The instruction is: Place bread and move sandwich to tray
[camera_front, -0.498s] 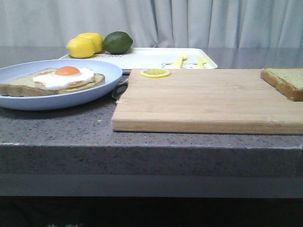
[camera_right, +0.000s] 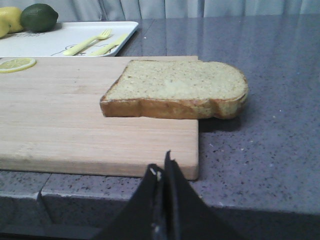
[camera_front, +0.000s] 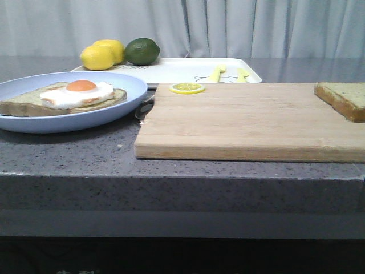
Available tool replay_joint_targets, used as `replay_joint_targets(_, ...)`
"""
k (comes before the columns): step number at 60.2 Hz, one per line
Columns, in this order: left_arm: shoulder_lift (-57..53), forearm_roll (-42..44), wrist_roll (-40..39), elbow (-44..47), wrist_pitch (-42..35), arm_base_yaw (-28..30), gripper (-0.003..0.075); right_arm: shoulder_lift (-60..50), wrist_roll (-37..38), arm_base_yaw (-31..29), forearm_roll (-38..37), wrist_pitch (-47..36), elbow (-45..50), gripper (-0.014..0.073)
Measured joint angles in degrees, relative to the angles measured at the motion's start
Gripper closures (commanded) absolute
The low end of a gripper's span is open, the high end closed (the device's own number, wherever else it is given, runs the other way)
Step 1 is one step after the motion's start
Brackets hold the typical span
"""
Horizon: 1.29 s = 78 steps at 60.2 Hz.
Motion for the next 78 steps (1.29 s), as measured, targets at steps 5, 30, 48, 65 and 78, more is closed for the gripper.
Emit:
replay_joint_targets(5, 0.0, 0.0, 0.0, 0.0, 0.0, 0.0, 0.0739, 0.0, 0.0, 0.0, 0.0, 0.0, 0.0, 0.0671)
replay_joint_targets(30, 0.0, 0.0, 0.0, 0.0, 0.0, 0.0, 0.0739, 0.0, 0.0, 0.0, 0.0, 0.0, 0.0, 0.0671)
replay_joint_targets(48, 0.0, 0.0, 0.0, 0.0, -0.2, 0.0, 0.0739, 0.0, 0.0, 0.0, 0.0, 0.0, 0.0, 0.0671)
replay_joint_targets(65, 0.0, 0.0, 0.0, 0.0, -7.8, 0.0, 0.0739, 0.0, 0.0, 0.0, 0.0, -5.4, -0.5, 0.0671)
replay_joint_targets(78, 0.0, -1.0, 0.0, -3.1, -13.4, 0.0, 0.0739, 1.0, 0.0, 0.0, 0.0, 1.7, -12.0, 0.0671)
